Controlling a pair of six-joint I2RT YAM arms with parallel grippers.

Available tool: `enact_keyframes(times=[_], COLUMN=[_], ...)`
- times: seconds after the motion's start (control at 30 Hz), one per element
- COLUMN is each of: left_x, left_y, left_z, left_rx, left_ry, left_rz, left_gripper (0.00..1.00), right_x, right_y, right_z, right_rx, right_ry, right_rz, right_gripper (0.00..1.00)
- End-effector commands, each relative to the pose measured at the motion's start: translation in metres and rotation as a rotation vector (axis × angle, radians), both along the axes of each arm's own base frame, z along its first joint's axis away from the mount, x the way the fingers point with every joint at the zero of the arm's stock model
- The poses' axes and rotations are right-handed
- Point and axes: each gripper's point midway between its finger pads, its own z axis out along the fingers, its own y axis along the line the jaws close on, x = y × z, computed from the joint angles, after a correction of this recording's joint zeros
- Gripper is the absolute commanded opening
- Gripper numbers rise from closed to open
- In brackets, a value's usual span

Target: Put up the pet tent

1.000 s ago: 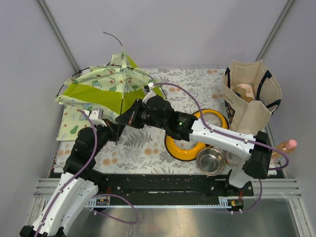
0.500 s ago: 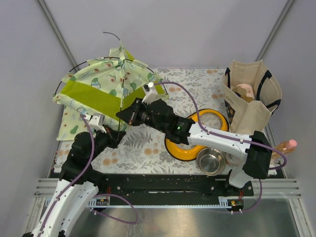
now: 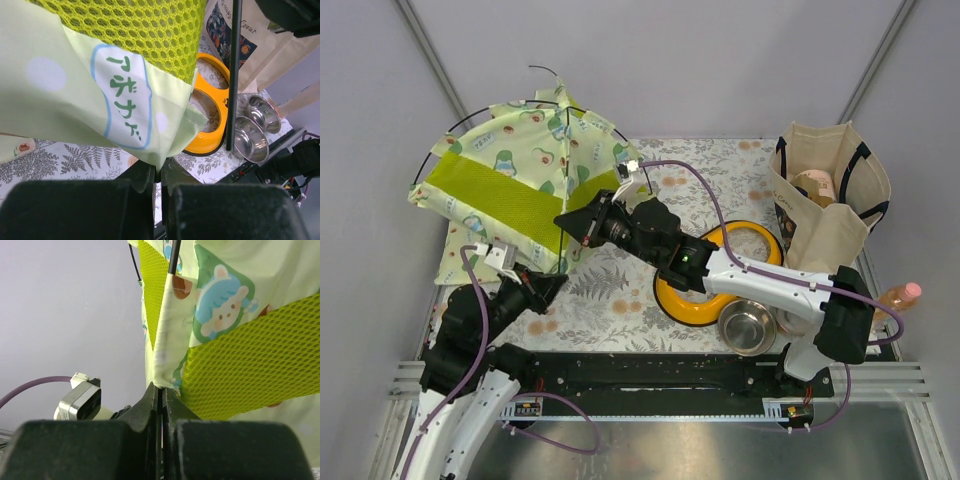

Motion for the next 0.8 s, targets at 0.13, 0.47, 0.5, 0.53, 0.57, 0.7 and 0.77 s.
enact_keyframes(times=[0.13, 0.47, 0.5, 0.53, 0.57, 0.7, 0.77], left_x=[-0.03, -0.046, -0.047, -0.047, -0.048, -0.05, -0.051], left_y=[-0.011, -0.012, -0.012, -0.012, -0.013, -0.015, -0.015], left_z=[0.009, 0.012, 0.011, 0.01, 0.009, 0.008, 0.009], left_rx=[-0.051, -0.063, -0.059, -0.056, -0.057, -0.056, -0.055], left_ry=[0.04, 0.051, 0.052, 0.056, 0.06, 0.063, 0.057], left_rz=[-0.113, -0.152, -0.154, -0.156, -0.165, -0.18, -0.182], left_gripper=[0.0, 0.0, 0.0, 0.0, 0.0, 0.0, 0.0], right_x=[0.055, 0.065, 0.066, 0.066, 0.066, 0.071, 0.073], right_y=[-0.041, -0.037, -0.036, -0.035, -0.034, -0.033, -0.033], right_z=[0.034, 0.027, 0.026, 0.027, 0.027, 0.028, 0.029], right_rx=[0.075, 0.061, 0.062, 0.067, 0.068, 0.076, 0.081], right_ry=[-0.076, -0.07, -0.067, -0.067, -0.066, -0.064, -0.06], right_rz=[-0.208, -0.219, -0.22, -0.218, -0.216, -0.225, -0.229], right_gripper=[0.0, 0.0, 0.0, 0.0, 0.0, 0.0, 0.0])
